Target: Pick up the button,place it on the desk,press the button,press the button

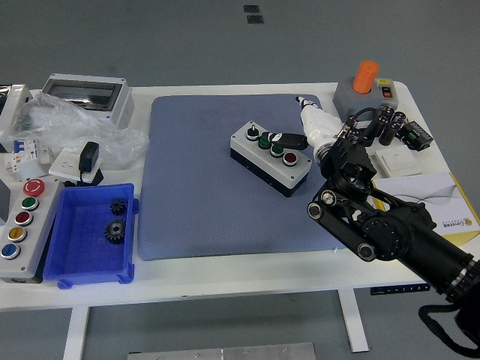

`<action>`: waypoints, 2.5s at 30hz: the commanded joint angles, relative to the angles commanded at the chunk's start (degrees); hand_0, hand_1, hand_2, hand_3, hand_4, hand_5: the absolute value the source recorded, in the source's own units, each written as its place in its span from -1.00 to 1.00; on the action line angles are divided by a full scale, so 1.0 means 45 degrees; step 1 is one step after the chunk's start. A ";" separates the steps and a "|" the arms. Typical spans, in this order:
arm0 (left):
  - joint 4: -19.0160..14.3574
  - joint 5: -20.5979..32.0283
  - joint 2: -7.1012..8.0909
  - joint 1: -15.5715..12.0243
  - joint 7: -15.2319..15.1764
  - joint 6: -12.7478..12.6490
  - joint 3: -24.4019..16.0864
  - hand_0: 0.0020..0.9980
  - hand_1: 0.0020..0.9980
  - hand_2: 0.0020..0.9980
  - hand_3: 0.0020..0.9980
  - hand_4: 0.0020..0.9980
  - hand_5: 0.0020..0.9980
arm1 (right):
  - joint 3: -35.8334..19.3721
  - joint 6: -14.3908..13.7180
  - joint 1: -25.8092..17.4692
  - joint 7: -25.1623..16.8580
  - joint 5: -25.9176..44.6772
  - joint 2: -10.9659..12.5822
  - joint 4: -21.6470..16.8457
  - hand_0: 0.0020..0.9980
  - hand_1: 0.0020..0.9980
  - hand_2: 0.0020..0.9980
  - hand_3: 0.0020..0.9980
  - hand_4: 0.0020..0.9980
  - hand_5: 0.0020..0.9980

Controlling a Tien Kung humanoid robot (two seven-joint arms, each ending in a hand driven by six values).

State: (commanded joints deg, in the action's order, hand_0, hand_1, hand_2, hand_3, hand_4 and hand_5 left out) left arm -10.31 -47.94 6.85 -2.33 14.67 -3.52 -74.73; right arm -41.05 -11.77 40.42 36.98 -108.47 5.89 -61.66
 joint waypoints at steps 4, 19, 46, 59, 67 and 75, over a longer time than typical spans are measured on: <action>0.0000 -0.0012 -0.0006 -0.0004 0.0002 0.0004 -0.0002 0.25 0.28 0.17 0.24 0.38 -0.29 | 0.0361 0.0151 0.0034 0.0000 0.0228 -0.0097 0.0126 0.56 0.79 1.00 1.00 1.00 0.30; 0.0000 -0.0125 0.0000 0.0005 -0.0004 0.0021 -0.0079 0.25 0.28 0.17 0.24 0.38 -0.29 | 0.1395 0.1081 0.0434 0.0000 0.0632 -0.0377 0.0873 0.55 0.80 1.00 1.00 1.00 0.29; 0.0000 -0.0335 0.0009 -0.0043 -0.0046 0.0065 -0.0208 0.25 0.28 0.17 0.23 0.36 -0.31 | 0.2385 0.0624 0.0591 0.0000 0.0367 -0.0533 0.1176 -0.31 0.18 0.21 0.51 0.42 -0.65; 0.0000 -0.0389 0.0028 -0.0046 -0.0104 0.0034 -0.0265 0.24 0.29 0.17 0.23 0.35 -0.31 | 0.2517 0.0322 0.0674 0.0000 0.0232 -0.0247 0.0714 -0.51 -0.07 -0.09 0.12 0.06 -0.73; 0.0000 -0.0300 0.0005 -0.0061 -0.0118 0.0020 -0.0217 0.23 0.29 0.17 0.23 0.34 -0.31 | 0.3131 0.0575 0.1259 -0.0937 0.0543 0.1013 -0.0759 -0.57 -0.16 -0.24 -0.17 -0.13 -0.92; 0.0000 -0.0211 0.0010 -0.0075 -0.0124 0.0009 -0.0166 0.23 0.29 0.17 0.23 0.34 -0.30 | 0.4772 -0.0890 0.2020 -0.3463 0.0062 0.2436 -0.1832 -0.54 -0.14 -0.22 -0.19 -0.22 -1.00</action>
State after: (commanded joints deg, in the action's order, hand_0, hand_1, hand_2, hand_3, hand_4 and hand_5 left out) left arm -10.31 -48.89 6.89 -2.67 14.11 -3.48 -75.48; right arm -19.57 -15.78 49.51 21.39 -108.19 16.85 -69.91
